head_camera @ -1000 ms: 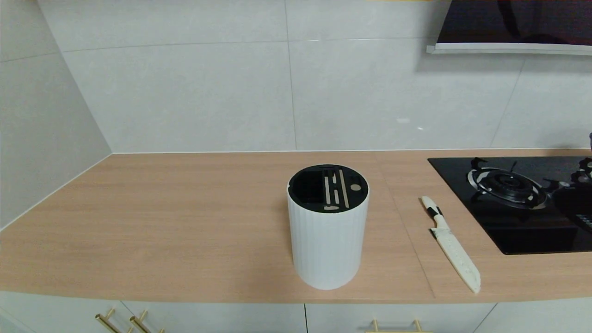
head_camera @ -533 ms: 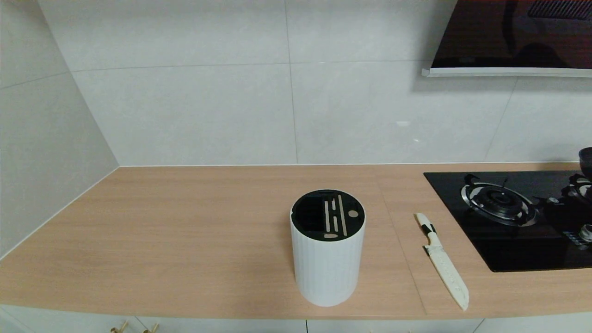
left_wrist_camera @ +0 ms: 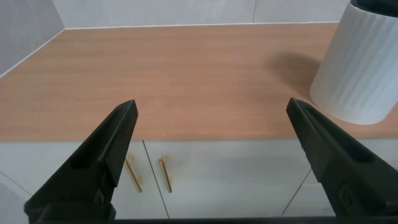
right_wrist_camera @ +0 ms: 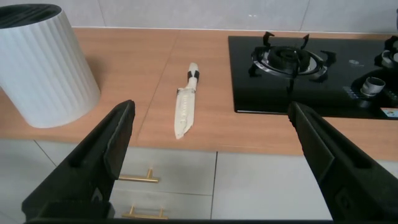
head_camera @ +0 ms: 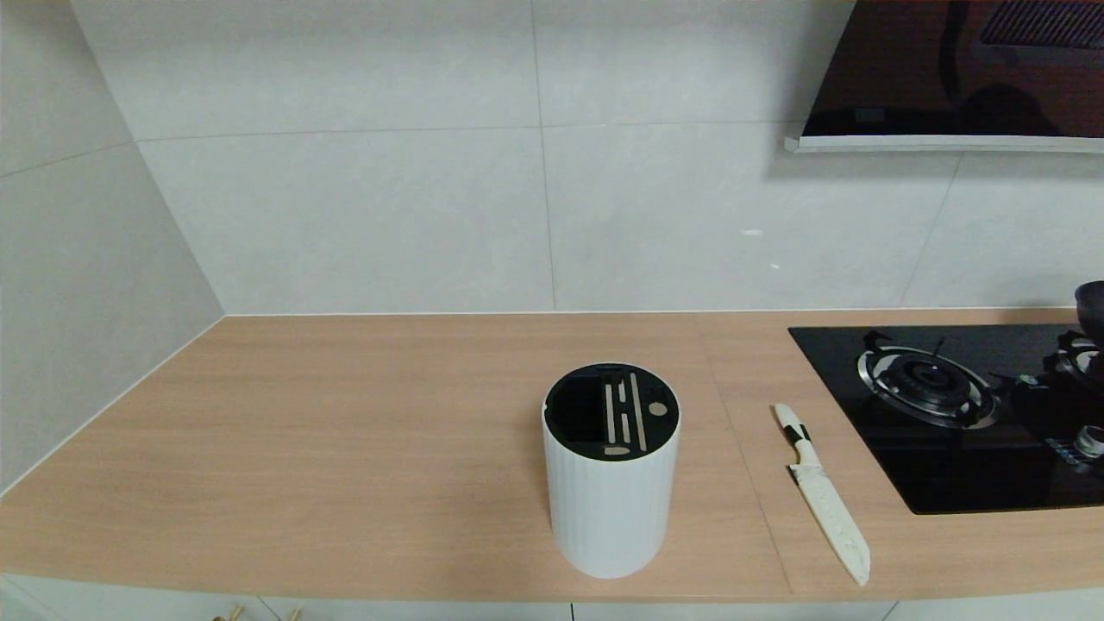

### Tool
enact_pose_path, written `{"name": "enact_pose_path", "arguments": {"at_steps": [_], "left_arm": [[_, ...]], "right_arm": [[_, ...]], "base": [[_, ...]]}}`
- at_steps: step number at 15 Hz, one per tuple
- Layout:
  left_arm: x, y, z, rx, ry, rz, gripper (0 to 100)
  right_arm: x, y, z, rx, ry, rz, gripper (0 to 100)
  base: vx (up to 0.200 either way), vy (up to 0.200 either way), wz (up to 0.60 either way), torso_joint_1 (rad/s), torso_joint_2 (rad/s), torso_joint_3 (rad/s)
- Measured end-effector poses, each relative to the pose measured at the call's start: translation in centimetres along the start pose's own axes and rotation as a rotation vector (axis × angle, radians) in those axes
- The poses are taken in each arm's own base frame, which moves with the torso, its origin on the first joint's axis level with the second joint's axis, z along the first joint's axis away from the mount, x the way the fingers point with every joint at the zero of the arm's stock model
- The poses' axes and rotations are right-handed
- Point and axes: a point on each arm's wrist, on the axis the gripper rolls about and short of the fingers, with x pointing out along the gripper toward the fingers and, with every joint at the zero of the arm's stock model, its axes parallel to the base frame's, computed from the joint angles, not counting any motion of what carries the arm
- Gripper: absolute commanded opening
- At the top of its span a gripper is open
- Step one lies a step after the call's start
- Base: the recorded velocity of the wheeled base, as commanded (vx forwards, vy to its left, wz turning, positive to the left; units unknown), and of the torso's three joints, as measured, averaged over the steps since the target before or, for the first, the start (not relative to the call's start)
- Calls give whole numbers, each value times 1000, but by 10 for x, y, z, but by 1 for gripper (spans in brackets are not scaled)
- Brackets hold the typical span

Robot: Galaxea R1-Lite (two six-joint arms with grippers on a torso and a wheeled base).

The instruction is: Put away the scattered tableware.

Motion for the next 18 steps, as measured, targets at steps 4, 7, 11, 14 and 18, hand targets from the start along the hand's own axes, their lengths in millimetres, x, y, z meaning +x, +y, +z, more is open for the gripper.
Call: {"name": "enact_pose_path", "arguments": {"at_steps": [4, 7, 11, 14, 18], "left_arm": [[0, 0, 0, 0, 0, 0, 100], [0, 0, 0, 1, 0, 0, 100], [0, 0, 0, 0, 0, 1, 100], [0, 0, 0, 0, 0, 1, 100], [0, 0, 0, 0, 0, 2, 100]], "right_arm": [[0, 0, 0, -5, 0, -5, 100], [-3, 0, 13, -8, -61, -9, 100], [-5, 1, 41, -1, -44, 82, 100], [21, 1, 55, 16, 160, 161, 100], [81, 2, 66, 40, 398, 211, 100]], "base": [[0, 0, 0, 0, 0, 0], [0, 0, 0, 0, 0, 0], [0, 0, 0, 0, 0, 0], [0, 0, 0, 0, 0, 0], [0, 0, 0, 0, 0, 0]]}}
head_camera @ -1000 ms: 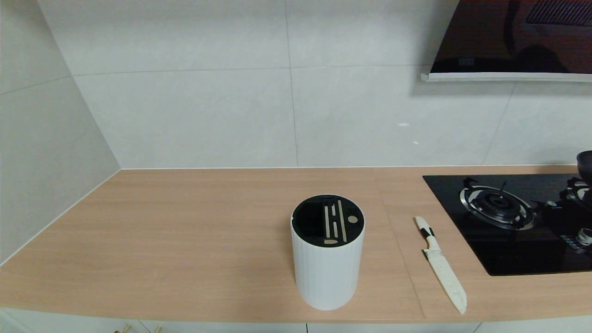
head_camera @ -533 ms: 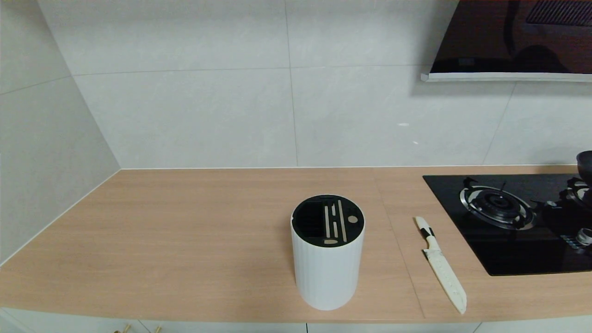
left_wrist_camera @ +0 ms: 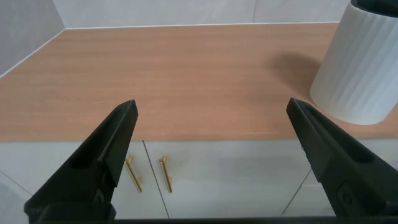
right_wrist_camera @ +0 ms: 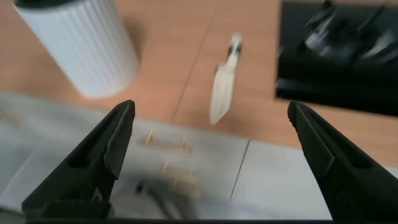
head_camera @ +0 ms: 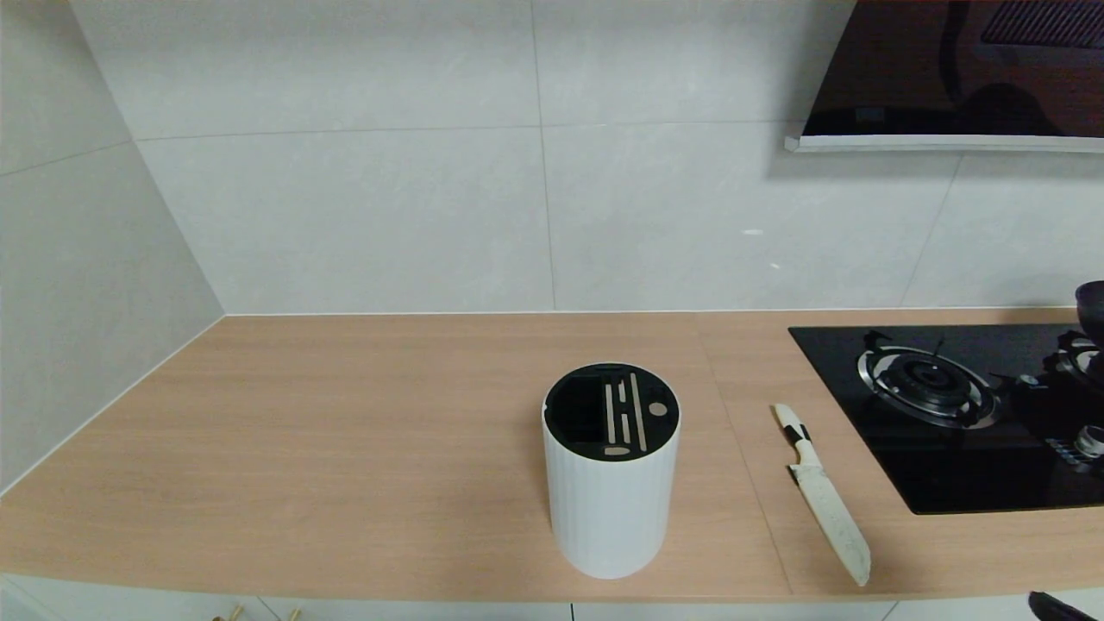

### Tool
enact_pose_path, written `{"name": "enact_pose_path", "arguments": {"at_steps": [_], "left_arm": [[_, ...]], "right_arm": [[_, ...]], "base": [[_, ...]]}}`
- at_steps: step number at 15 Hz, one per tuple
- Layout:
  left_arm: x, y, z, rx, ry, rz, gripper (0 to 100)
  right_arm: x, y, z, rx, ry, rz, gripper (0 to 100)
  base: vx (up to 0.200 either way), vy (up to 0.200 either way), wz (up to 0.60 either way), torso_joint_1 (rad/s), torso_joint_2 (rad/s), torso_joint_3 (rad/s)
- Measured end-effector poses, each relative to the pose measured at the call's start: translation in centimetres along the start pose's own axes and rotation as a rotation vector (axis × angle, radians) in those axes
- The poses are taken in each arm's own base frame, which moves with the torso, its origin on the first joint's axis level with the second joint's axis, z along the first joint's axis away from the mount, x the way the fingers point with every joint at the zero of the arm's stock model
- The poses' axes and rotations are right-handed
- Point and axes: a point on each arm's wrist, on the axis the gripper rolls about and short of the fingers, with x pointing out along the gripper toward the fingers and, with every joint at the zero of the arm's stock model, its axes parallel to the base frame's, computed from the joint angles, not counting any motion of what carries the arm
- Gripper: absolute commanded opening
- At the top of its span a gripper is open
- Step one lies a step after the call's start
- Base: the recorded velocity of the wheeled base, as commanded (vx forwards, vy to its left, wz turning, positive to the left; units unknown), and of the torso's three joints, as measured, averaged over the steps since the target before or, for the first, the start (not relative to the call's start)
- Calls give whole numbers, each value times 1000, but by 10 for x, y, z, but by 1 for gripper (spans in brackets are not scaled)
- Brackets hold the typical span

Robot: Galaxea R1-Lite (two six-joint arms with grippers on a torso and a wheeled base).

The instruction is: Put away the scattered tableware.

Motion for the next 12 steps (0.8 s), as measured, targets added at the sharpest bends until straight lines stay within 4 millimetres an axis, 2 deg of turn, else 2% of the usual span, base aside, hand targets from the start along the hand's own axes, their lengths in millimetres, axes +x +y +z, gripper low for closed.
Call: {"name": "enact_pose_path", "arguments": {"at_steps": [5, 12], "left_arm": [[0, 0, 0, -1, 0, 0, 100], [0, 0, 0, -1, 0, 0, 100]], "right_arm": [[83, -14, 16, 21, 198, -23, 100], [195, -16, -2, -42, 201, -115, 100]], "base": [[0, 0, 0, 0, 0, 0], [0, 0, 0, 0, 0, 0]]}}
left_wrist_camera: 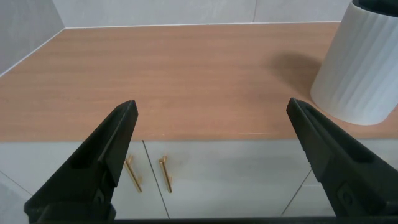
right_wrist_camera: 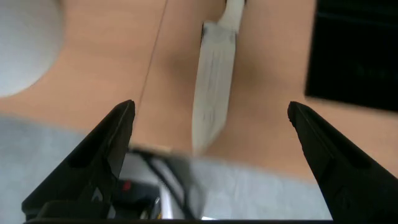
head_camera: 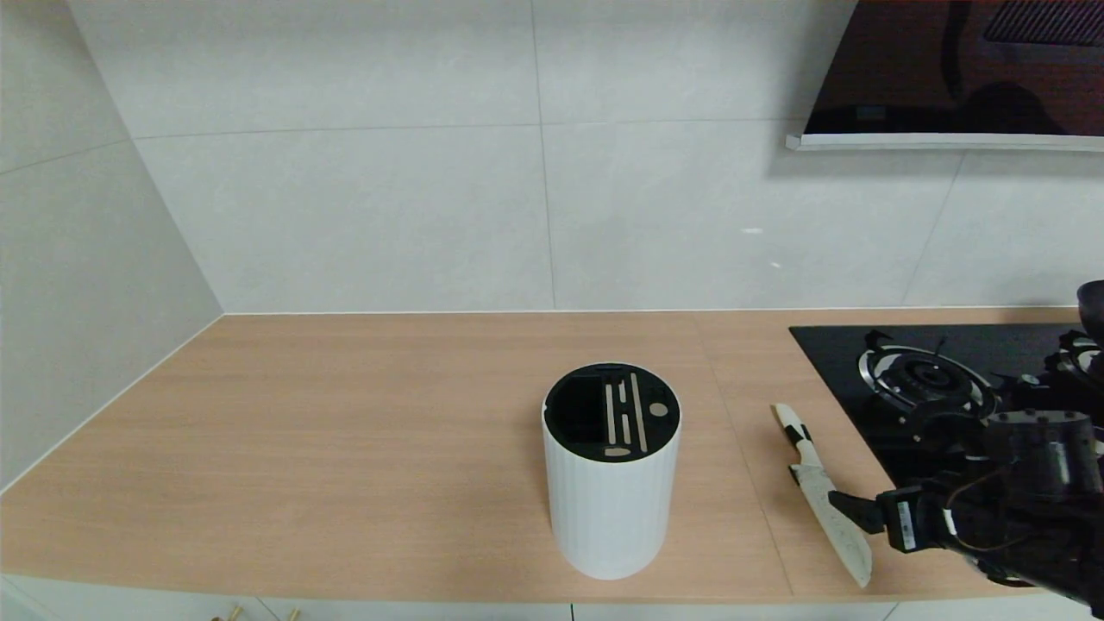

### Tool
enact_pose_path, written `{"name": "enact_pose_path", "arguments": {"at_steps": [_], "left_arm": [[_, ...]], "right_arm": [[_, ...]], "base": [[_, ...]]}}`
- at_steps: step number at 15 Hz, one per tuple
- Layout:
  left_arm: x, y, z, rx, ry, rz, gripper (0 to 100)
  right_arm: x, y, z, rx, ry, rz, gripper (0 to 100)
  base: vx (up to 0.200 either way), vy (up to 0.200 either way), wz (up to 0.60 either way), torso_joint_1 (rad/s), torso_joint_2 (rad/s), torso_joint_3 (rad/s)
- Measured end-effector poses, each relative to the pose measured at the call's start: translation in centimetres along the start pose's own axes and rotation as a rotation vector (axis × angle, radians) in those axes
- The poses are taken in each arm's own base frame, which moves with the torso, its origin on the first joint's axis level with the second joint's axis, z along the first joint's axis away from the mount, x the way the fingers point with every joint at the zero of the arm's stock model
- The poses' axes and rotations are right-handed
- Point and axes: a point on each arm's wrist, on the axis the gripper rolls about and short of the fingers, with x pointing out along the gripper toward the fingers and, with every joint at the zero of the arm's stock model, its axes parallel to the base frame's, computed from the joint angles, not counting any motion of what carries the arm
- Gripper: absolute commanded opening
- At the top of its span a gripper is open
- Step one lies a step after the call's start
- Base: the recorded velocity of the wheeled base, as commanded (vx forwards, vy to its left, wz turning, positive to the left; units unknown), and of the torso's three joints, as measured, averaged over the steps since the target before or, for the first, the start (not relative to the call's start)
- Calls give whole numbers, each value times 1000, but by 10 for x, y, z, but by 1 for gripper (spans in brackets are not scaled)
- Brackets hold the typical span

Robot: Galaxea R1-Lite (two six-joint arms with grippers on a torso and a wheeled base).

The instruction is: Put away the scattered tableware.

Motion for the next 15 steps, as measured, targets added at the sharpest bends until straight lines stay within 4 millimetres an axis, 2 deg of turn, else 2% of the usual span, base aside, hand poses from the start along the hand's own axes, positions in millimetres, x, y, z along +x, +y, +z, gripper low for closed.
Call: {"name": "enact_pose_path", "arguments": {"at_steps": [4, 7, 10, 15], "left_arm": [[0, 0, 0, 0, 0, -1, 100], [0, 0, 0, 0, 0, 0, 100], [0, 0, 0, 0, 0, 0, 100], [0, 0, 0, 0, 0, 0, 100]], "right_arm": [[53, 5, -3, -10, 4, -78, 100], [77, 6, -5, -11, 18, -83, 100], [92, 7, -8, -10, 30, -90, 100], [105, 15, -9, 39, 32, -82, 100]], "base": [[0, 0, 0, 0, 0, 0], [0, 0, 0, 0, 0, 0], [0, 0, 0, 0, 0, 0], [0, 0, 0, 0, 0, 0]]}}
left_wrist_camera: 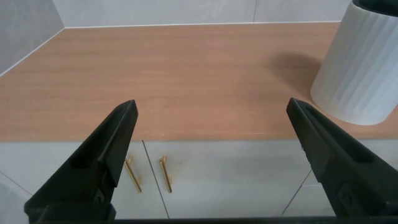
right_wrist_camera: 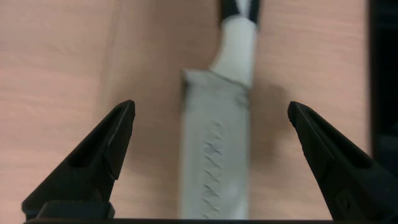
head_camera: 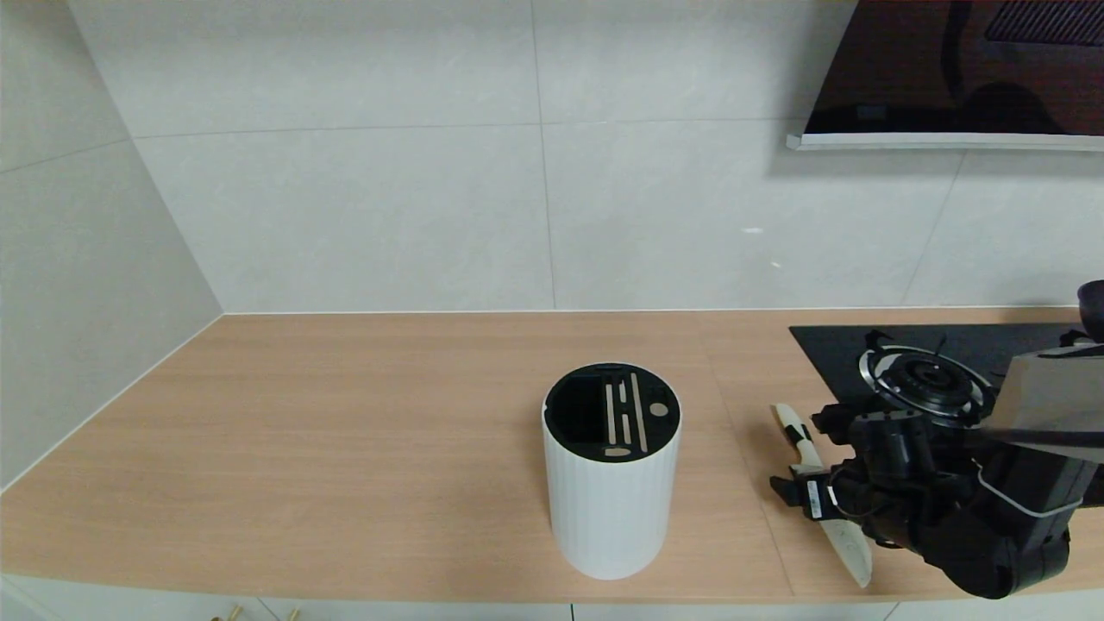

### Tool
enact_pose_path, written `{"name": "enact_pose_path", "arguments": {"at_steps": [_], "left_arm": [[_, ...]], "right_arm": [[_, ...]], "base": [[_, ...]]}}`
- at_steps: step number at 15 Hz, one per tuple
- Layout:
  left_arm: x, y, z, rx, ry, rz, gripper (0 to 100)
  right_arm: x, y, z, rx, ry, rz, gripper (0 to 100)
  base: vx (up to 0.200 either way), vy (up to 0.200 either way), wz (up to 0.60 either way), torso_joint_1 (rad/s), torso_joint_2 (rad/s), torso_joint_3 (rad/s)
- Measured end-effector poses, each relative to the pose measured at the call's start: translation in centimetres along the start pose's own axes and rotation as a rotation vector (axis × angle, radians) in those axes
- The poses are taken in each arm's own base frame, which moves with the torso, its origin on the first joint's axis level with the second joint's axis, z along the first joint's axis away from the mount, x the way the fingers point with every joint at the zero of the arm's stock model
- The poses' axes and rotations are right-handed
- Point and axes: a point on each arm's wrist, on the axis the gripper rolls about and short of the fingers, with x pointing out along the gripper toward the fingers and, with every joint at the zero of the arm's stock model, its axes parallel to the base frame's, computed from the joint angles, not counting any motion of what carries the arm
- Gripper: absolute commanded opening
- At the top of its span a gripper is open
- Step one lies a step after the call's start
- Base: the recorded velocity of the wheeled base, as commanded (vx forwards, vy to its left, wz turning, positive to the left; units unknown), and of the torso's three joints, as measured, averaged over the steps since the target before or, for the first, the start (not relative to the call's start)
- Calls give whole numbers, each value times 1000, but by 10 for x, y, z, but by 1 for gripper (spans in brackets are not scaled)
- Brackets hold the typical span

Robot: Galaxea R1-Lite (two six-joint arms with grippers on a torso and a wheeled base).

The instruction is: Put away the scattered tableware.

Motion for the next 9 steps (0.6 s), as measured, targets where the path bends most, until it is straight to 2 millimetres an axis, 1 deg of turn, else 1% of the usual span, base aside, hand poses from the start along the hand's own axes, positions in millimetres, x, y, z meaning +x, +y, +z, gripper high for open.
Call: {"name": "enact_pose_path", "arguments": {"at_steps": [4, 9], "left_arm": [[0, 0, 0, 0, 0, 0, 100], [0, 0, 0, 0, 0, 0, 100]], "right_arm": [[10, 0, -4, 2, 8, -39, 100], [14, -6, -4, 13, 11, -56, 100]], "base": [[0, 0, 0, 0, 0, 0], [0, 0, 0, 0, 0, 0]]}}
